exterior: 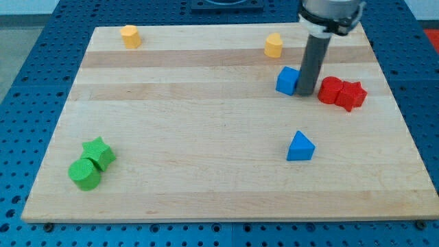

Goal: Move the red star closer to the red circle

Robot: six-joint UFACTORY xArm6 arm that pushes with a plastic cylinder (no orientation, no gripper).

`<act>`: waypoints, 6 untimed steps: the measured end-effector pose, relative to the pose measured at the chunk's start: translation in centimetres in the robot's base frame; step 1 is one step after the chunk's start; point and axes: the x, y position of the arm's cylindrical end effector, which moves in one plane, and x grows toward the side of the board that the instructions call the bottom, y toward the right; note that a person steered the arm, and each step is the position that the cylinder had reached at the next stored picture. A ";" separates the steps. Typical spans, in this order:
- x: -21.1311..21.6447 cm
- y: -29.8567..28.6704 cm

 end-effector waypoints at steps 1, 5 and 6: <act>-1.0 -2.9; -4.0 -5.7; -5.9 -5.7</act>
